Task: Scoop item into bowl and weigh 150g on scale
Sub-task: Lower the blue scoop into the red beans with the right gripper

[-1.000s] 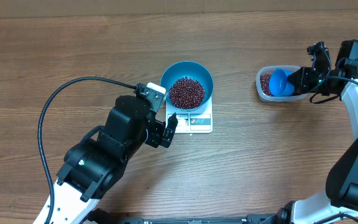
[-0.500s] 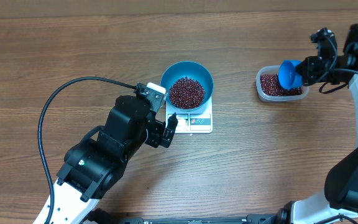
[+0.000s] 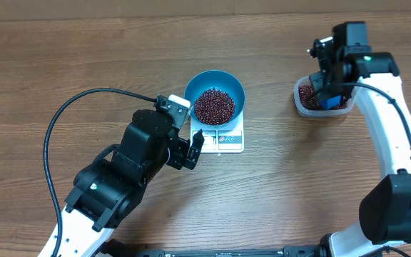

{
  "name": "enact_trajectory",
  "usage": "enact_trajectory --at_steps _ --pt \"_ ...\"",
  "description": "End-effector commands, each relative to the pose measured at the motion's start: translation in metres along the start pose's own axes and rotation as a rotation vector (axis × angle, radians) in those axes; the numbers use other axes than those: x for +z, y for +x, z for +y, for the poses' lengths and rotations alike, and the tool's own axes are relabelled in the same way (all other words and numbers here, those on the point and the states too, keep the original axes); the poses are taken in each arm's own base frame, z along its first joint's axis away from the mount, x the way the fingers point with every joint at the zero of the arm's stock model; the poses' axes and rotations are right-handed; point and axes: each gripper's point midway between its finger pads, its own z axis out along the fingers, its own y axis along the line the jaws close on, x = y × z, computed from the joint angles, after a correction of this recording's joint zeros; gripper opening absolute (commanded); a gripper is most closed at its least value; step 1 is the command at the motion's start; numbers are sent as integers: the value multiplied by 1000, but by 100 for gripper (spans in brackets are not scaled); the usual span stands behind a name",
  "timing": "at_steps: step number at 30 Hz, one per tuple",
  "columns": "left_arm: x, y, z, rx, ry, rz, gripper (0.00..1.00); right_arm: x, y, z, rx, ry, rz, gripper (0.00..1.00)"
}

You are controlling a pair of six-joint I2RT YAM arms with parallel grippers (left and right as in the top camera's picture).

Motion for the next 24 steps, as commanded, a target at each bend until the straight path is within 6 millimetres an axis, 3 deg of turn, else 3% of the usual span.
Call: enact_trajectory --at_steps 1,8,24 --pt "-2 -3 0 -14 6 -10 99 -21 -10 -24 3 171 -29 4" --pt "-2 -3 0 -14 6 -10 99 -14 -6 -22 14 175 -12 4" --pt "-2 -3 0 -14 6 -10 99 36 14 -8 -16 142 105 4"
